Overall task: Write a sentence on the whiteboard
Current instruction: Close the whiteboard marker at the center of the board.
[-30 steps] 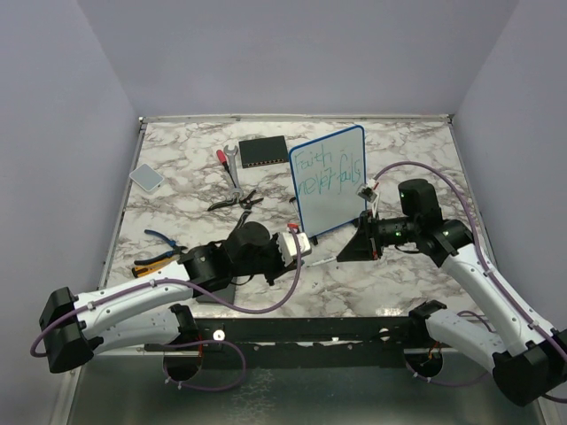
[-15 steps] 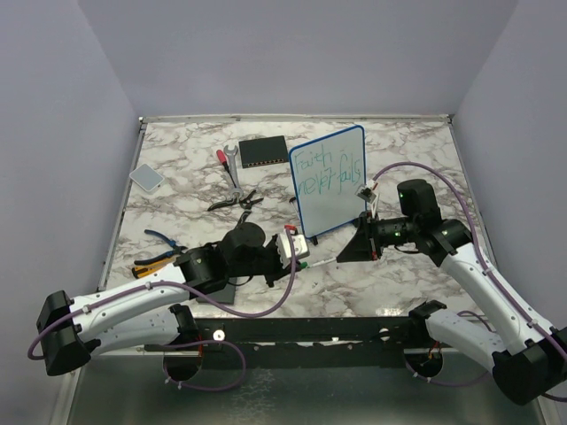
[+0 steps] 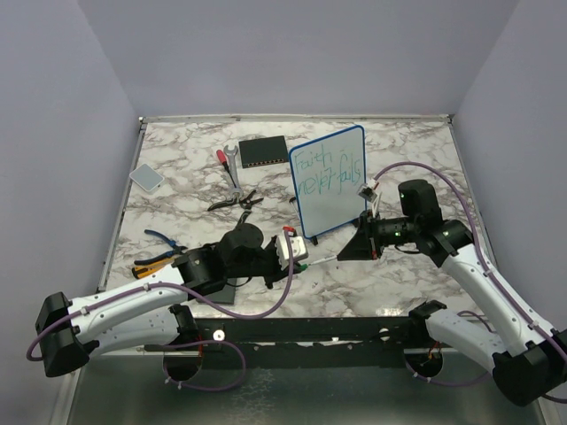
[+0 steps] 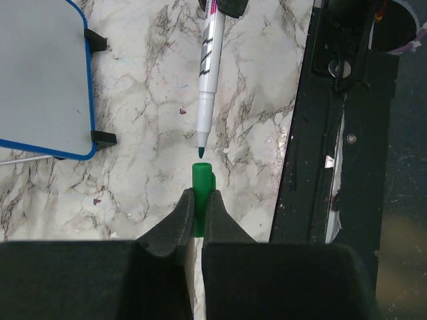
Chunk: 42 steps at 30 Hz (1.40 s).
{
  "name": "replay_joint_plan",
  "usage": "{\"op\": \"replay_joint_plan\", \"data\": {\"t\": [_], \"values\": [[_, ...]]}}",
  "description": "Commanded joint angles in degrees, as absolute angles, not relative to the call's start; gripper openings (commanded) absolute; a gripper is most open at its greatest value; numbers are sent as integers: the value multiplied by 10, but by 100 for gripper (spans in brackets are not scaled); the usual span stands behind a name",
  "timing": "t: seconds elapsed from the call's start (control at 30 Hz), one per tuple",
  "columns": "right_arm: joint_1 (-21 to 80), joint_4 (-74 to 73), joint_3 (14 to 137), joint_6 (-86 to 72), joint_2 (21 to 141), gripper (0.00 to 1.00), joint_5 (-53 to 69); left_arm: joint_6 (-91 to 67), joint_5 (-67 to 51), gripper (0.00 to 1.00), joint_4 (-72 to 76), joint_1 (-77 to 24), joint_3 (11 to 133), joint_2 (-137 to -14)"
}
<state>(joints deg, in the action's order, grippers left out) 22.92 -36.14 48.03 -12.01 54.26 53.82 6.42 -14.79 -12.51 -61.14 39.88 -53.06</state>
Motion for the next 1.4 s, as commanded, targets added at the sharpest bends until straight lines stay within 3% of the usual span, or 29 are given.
{"op": "replay_joint_plan", "data": {"t": [0.0,1.37], "values": [[231,-363,484,-126,529,1,515,59,-167,0,-113,-612,393,-517],[232,-324,460,-141,546,1,600,60,-187,0,-103,-612,402,-519]]}}
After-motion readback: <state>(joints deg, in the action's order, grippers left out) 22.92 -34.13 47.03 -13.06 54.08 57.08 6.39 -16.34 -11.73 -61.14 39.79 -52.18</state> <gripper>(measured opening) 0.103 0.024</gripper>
